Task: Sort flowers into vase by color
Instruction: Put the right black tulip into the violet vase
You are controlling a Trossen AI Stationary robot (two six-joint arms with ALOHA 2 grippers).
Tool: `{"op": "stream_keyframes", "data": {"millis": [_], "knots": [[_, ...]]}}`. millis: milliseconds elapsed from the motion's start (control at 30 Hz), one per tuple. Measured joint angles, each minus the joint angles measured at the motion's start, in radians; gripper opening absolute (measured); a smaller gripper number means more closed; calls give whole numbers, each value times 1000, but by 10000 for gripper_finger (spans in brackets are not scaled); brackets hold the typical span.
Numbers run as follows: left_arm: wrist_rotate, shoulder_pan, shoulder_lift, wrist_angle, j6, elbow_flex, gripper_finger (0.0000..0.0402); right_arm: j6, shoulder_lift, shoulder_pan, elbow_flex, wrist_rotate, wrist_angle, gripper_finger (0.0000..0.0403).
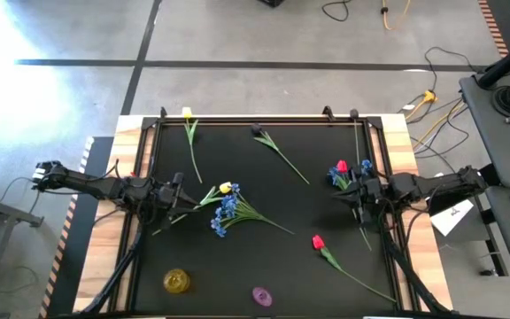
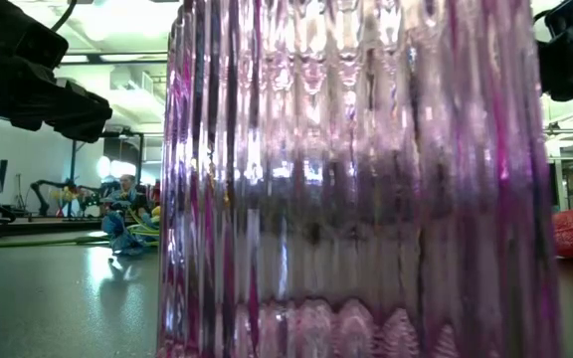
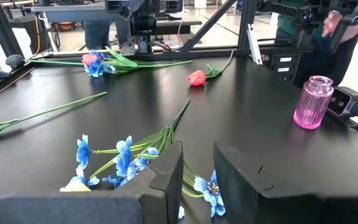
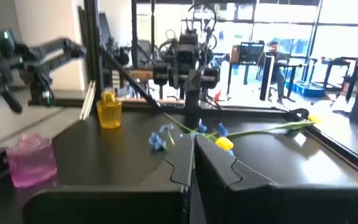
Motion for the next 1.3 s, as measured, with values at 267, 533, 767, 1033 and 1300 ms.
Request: {"op": "stream_keyframes", "data": {"millis": [267,533,767,1033,1300], "knots": [[0,0,0,0,0,0,77,283,0,0,0,-1,35,9],[0,0,0,0,0,0,77,720,0,0,0,-14,82,9],[0,0,0,0,0,0,77,667,16,0,30,-108,136,9],[0,0,0,0,0,0,77,579,77,0,207,-107,-70,9],[0,0,0,0,0,0,77,474,128,0,387,-107,-288,9]]}}
